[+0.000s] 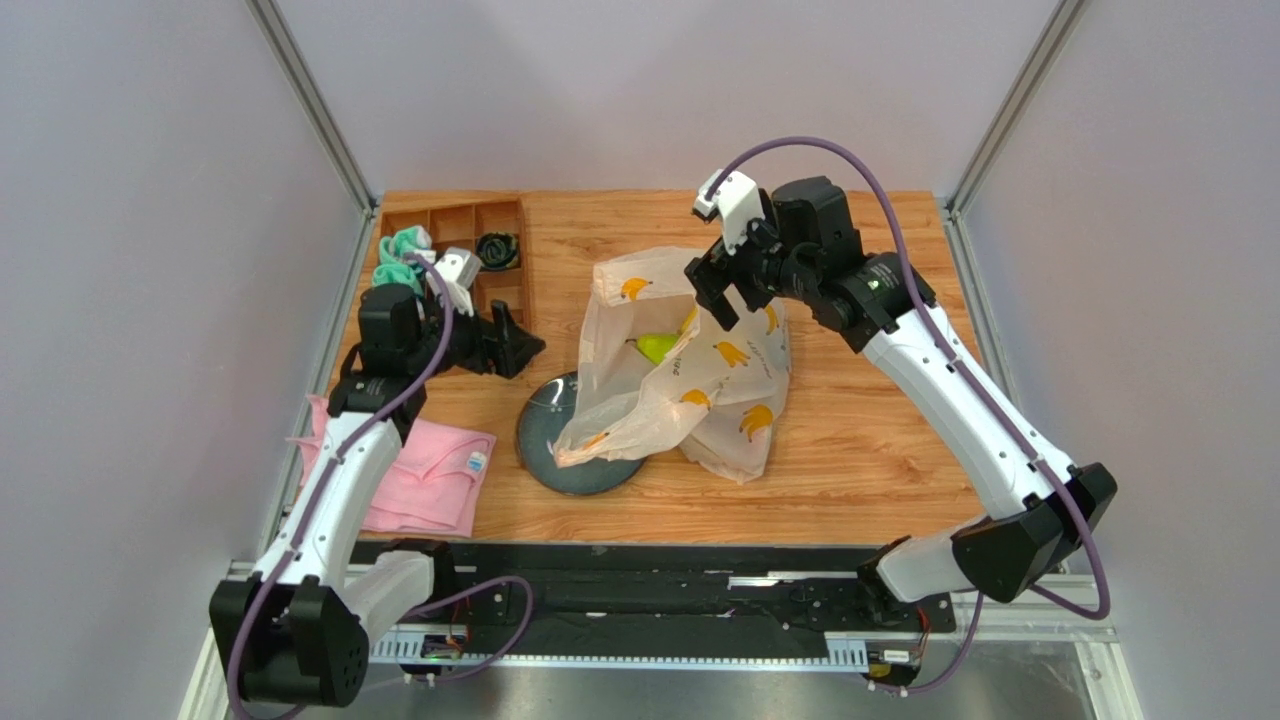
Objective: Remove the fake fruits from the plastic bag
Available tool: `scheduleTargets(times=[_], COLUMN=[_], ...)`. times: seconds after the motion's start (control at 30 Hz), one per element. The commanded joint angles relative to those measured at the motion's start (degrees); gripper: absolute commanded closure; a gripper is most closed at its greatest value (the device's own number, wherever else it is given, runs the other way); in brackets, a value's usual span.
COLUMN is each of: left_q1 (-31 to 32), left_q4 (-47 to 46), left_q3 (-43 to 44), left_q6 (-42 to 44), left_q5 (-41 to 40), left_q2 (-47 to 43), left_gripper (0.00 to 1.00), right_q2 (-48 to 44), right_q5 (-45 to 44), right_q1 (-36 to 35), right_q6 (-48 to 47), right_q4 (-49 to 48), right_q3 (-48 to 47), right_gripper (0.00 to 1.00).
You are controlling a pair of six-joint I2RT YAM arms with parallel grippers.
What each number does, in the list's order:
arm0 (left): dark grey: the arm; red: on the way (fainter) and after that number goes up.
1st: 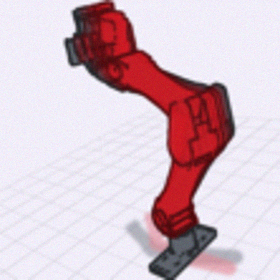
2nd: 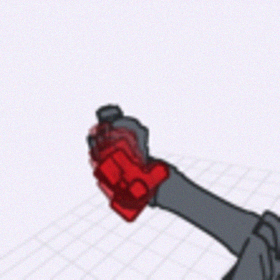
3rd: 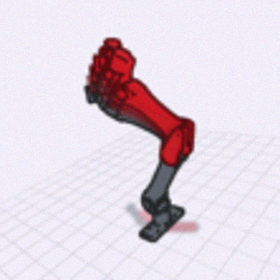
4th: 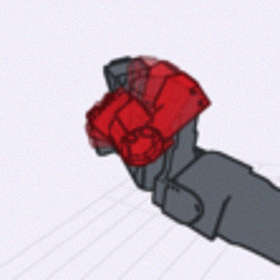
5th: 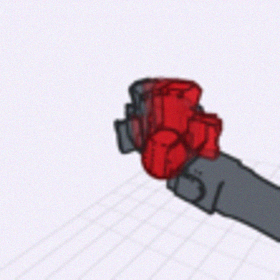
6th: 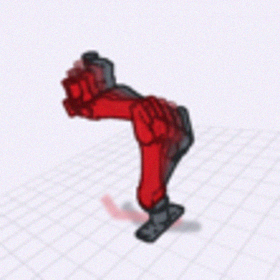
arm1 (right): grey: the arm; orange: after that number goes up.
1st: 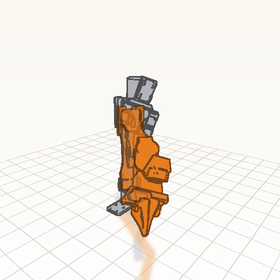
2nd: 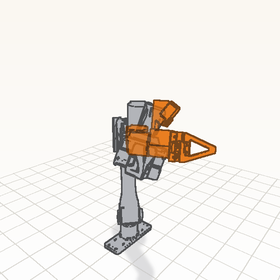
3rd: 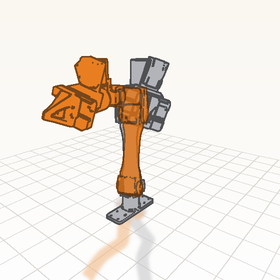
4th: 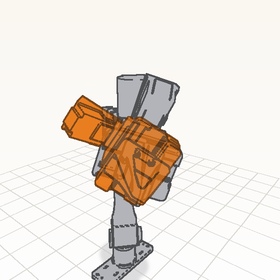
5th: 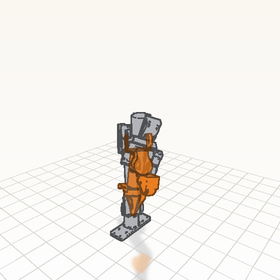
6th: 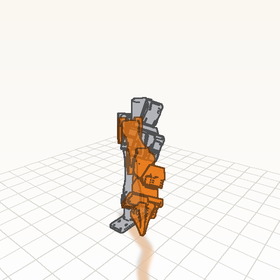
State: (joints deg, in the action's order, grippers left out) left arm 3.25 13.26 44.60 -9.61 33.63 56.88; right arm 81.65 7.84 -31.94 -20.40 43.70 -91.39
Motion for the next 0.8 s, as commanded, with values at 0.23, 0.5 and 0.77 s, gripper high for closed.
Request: scheduleTargets(times=[0.23, 0.5, 0.77], left_q1=[0.27, 3.70, 11.25], left_q4=[8.63, 4.40, 10.64], left_q3=[16.05, 22.28, 32.56], left_q6=[12.69, 26.19, 49.41], left_q5=[4.41, 10.39, 11.37], left_q2=[14.40, 15.45, 23.00], left_gripper=[0.02, 0.01, 0.01], right_q2=[-2.63, -7.20, -7.38], right_q5=[10.36, 7.46, 6.05], right_q1=[-5.58, -6.02, -5.32], right_q6=[-5.67, -1.67, 8.01], right_q4=[9.80, 13.42, 13.86], right_q3=[-0.11, 7.28, 7.21], right_gripper=[0.10, 0.07, 0.05])
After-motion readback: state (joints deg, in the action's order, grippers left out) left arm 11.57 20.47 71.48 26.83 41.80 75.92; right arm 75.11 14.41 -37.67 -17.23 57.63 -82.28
